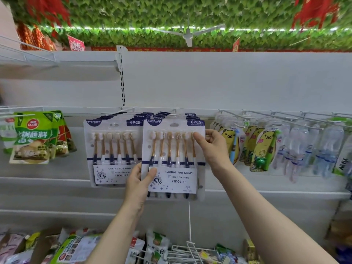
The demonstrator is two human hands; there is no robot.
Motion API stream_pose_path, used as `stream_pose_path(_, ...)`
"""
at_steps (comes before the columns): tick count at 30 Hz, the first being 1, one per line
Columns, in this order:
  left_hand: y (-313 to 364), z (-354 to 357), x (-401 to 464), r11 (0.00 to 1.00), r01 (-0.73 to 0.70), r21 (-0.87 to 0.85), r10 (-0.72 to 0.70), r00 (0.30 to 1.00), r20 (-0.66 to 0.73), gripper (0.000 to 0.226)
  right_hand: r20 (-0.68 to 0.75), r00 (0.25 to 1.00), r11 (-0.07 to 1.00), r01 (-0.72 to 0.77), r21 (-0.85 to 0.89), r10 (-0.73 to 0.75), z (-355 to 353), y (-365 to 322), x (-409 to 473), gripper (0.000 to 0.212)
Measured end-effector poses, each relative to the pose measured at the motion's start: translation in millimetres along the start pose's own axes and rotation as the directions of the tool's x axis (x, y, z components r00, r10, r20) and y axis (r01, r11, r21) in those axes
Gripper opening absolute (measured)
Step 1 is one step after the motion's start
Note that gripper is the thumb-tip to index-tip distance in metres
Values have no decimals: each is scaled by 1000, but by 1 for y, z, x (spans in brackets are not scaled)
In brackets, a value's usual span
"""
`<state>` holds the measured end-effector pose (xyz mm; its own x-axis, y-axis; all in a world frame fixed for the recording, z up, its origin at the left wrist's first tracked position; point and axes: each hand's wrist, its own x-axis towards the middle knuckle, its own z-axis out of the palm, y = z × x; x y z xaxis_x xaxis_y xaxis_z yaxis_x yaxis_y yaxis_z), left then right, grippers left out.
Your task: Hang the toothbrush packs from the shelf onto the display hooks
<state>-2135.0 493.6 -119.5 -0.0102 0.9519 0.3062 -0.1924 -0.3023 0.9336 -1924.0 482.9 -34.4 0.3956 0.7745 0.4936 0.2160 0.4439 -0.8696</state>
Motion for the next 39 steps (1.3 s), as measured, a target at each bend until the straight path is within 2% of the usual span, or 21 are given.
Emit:
stream_pose_path(7, -6, 9, 15, 1000, -15, 8, 15, 999, -43, 17, -13, 1000, 1000, 19, -3, -19, 4, 4, 20, 34)
stream_pose_path(11, -13, 13, 27, 999, -14, 51, 18, 997, -73, 15, -9, 1000, 997, 13, -77, -14, 4, 9, 27, 34)
stream_pose_path(16, -30, 18, 45, 996, 56, 73, -45, 988, -149, 31, -8, 999, 980, -37, -195, 37, 1, 13, 33, 38)
stream_pose_path(20, -32, 21, 51, 993, 88, 76, -73, 980, -184, 34, -9, 998, 961, -58, -269, 58, -1, 9, 35, 43)
stream_pose_path(25, -37, 15, 55, 978, 130, 160, -100, 978, -185, 41, -17, 997, 941, -78, -329, 77, 0, 10, 30, 46)
stream_pose_path(29, -46, 12, 51, 967, 167, 191, -128, 972, -199, 50, -40, 994, 902, -105, -418, 98, -3, 16, 16, 36)
stream_pose_path(30, -49, 12, 46, 961, 195, 195, -153, 965, -212, 53, -48, 991, 885, -130, -447, 121, -6, 23, 11, 32)
stream_pose_path(33, -72, 16, 20, 895, 396, 207, -348, 909, -230, 57, -19, 964, 787, -227, -574, 264, -28, 50, -15, 30)
stream_pose_path(35, -83, 25, 0, 829, 479, 289, -446, 878, -177, 68, 31, 937, 687, -233, -688, 348, -54, 62, -36, 35)
stream_pose_path(37, -80, 41, -13, 777, 428, 461, -465, 884, -36, 73, 63, 916, 542, -177, -822, 396, -87, 62, -52, 43)
stream_pose_path(39, -65, 67, -22, 727, 246, 641, -436, 887, 155, 72, 101, 886, 374, -86, -923, 453, -122, 56, -62, 48)
